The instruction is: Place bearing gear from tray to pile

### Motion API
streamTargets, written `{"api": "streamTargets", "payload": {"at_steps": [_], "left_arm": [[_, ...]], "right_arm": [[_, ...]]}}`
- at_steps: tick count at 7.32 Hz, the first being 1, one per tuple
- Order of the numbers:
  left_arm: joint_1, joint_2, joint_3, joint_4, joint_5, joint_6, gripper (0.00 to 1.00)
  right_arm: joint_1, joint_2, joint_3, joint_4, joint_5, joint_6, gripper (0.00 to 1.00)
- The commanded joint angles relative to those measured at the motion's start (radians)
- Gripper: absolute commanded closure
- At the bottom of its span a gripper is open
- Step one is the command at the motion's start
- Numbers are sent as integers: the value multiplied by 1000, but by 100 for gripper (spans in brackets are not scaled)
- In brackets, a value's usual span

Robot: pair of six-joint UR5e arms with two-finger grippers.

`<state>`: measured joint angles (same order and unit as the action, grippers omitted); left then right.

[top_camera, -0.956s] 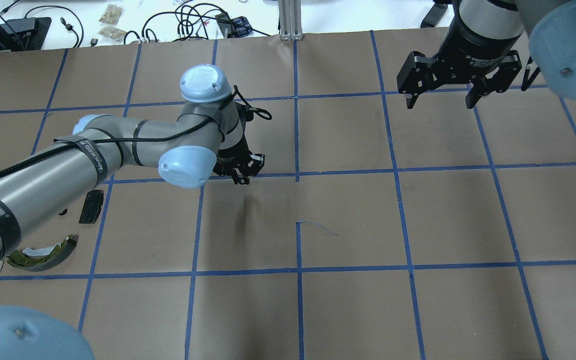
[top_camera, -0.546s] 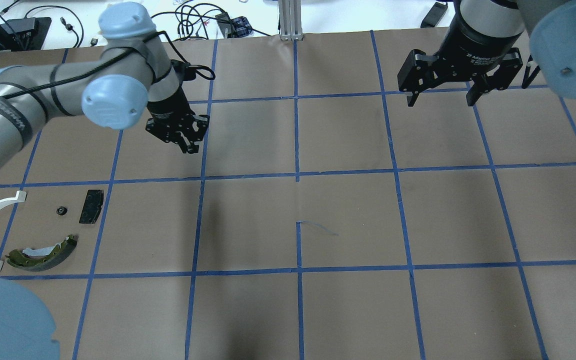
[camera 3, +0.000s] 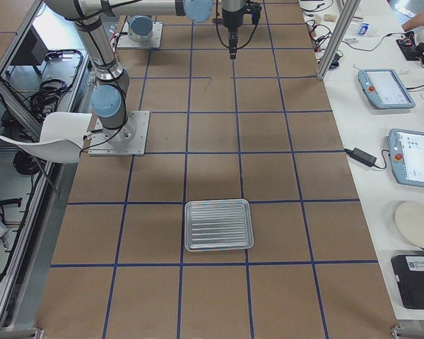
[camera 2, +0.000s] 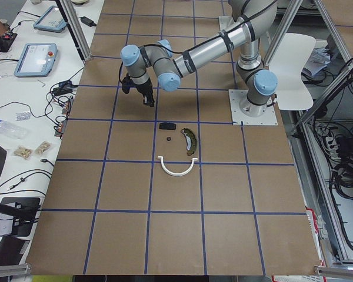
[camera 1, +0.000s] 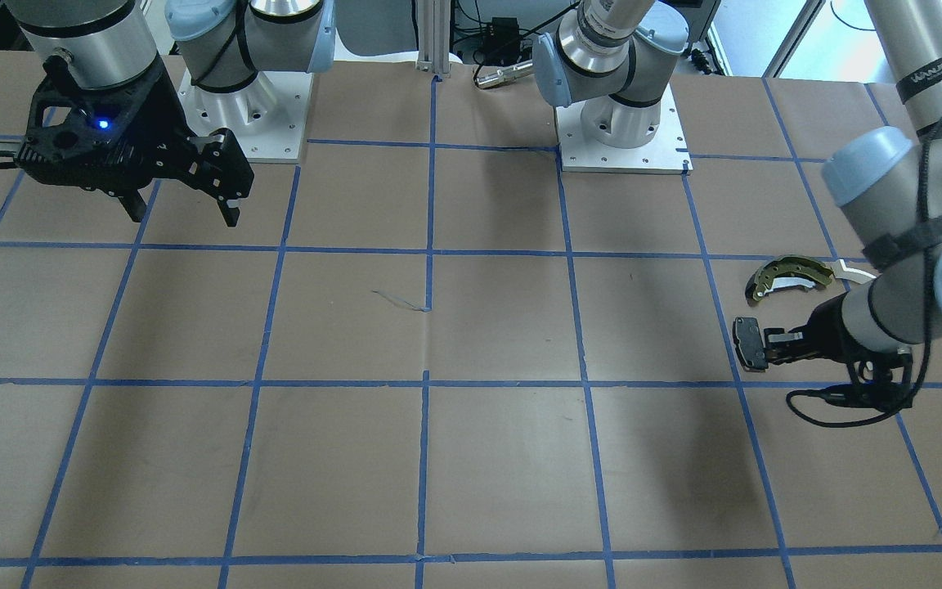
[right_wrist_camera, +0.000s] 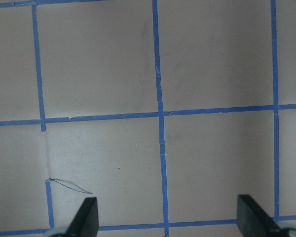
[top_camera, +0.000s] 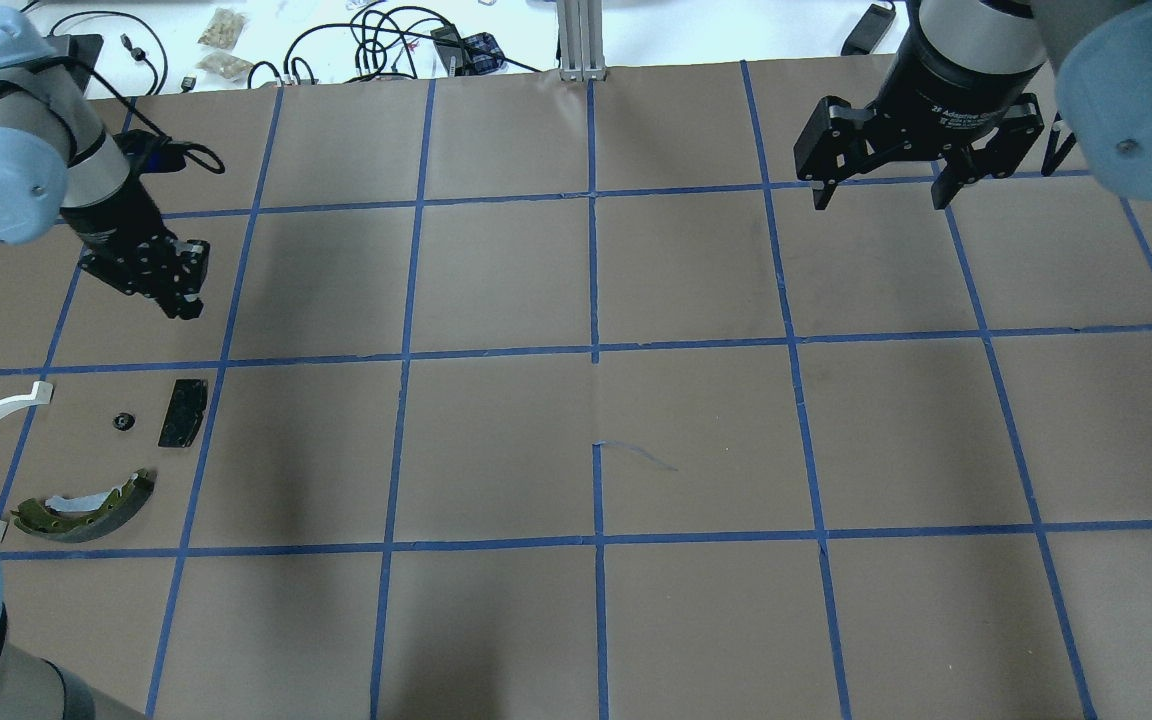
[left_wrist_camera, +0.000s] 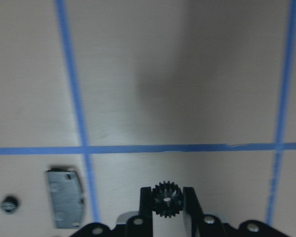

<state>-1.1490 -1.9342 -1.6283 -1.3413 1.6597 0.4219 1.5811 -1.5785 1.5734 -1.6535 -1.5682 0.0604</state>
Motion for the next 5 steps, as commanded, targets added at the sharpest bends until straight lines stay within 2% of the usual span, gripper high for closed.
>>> {"api": "streamTargets", "payload": {"at_steps": [1,2,5], "left_arm": [[185,-11,-22,10,23,132,100],[213,-34,-30,63,93,136,100],[227,-43,-131,151,83,152,100]], "right_arm": [[0,0,0,0,3,7,0],[0,0,2,1,2,7,0],[-1,0,7,1,8,9,0]]}}
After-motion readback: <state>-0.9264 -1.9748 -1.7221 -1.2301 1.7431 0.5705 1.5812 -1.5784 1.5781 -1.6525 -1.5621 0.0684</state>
